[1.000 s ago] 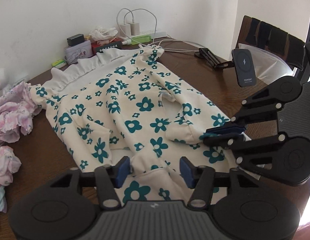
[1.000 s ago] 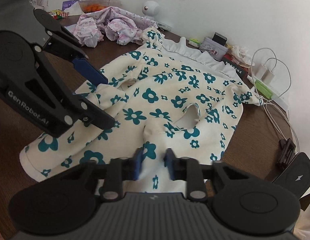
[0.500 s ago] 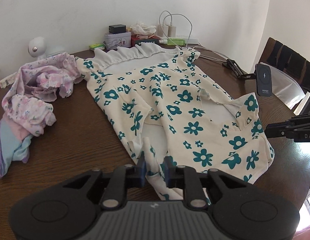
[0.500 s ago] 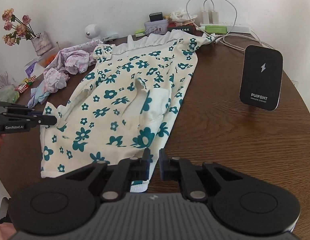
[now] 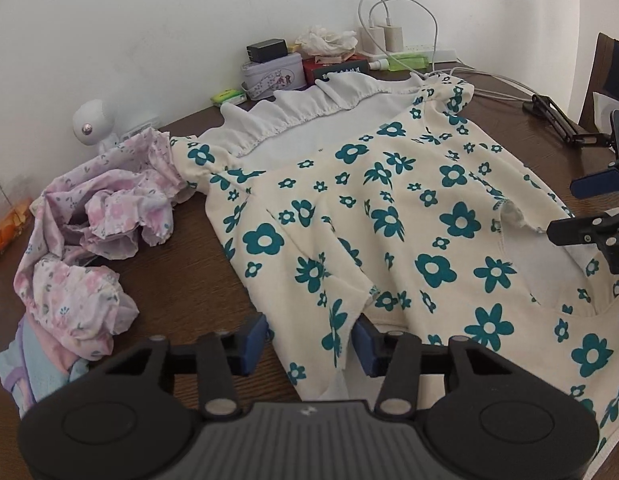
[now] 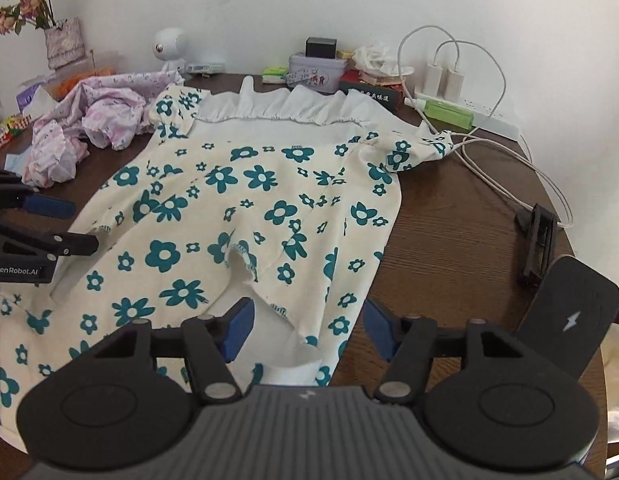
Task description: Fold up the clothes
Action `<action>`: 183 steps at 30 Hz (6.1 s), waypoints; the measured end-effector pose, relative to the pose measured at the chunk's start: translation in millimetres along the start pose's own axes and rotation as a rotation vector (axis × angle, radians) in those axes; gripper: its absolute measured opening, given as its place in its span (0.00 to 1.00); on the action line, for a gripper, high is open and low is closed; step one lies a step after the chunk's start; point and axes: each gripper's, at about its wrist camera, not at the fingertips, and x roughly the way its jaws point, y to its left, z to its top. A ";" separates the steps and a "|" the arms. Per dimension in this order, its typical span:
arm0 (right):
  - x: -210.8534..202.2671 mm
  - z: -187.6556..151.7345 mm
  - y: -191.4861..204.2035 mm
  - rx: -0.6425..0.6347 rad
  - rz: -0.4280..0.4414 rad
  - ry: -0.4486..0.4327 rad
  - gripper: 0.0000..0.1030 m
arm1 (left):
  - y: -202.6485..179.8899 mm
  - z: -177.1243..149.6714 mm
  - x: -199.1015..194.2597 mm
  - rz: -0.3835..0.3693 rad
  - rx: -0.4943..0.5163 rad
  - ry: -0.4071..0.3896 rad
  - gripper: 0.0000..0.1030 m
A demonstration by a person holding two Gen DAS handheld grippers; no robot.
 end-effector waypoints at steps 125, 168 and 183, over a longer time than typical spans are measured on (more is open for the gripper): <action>112.8 156.9 -98.8 0.294 -0.180 0.003 0.02 | 43.6 -16.0 -52.6 -0.247 -0.204 -0.268 0.86; -124.6 -175.0 75.9 -0.219 0.177 -0.099 0.48 | -42.6 -154.3 -141.4 -0.323 0.005 -0.226 0.89; -137.4 -120.8 168.1 -0.334 0.356 -0.188 0.75 | 48.0 -157.1 -174.5 -0.132 -0.166 -0.309 0.94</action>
